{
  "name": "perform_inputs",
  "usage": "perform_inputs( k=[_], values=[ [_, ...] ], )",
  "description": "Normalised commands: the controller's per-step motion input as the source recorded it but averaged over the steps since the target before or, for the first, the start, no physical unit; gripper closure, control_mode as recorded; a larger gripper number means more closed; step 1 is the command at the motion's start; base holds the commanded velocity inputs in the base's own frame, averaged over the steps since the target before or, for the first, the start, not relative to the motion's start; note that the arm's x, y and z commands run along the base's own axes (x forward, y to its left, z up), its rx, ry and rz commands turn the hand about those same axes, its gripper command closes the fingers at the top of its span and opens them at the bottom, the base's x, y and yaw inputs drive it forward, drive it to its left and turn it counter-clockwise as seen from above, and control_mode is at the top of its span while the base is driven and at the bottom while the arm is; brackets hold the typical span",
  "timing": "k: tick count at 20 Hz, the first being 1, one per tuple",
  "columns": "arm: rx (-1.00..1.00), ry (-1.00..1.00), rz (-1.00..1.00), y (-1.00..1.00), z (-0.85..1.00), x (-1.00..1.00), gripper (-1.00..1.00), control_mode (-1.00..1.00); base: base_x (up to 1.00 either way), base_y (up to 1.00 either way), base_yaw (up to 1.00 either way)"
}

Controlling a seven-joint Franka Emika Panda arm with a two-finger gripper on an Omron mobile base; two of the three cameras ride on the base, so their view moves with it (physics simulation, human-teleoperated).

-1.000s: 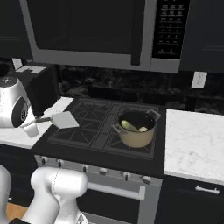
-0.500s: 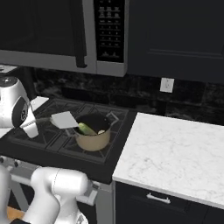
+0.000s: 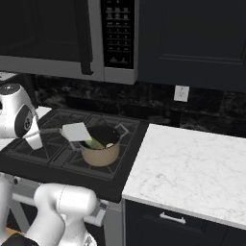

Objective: Put the cucumber and garlic in the pot. Retrieve the spatula and lightly stir the vegetables in the pot.

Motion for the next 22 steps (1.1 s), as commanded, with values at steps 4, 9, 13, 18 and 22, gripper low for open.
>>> perform_inputs(
  k=[4,9,13,18,22],
  values=[
    [0.20,0.10,-0.32,-0.27,0.04,0.26,1.00,-1.00,0.00,0.00,0.00],
    [0.42,0.06,-0.13,-0.71,0.21,-0.03,1.00,-1.00,0.00,0.00,0.00],
    [0.42,-0.02,-0.02,-0.96,0.29,-0.01,1.00,-1.00,0.00,0.00,0.00],
    [0.30,-0.08,0.00,-0.41,0.02,0.12,1.00,-1.00,0.00,0.00,0.00],
    [0.16,-0.18,0.00,0.01,0.20,0.22,1.00,-1.00,0.00,0.00,0.00]
  ],
)
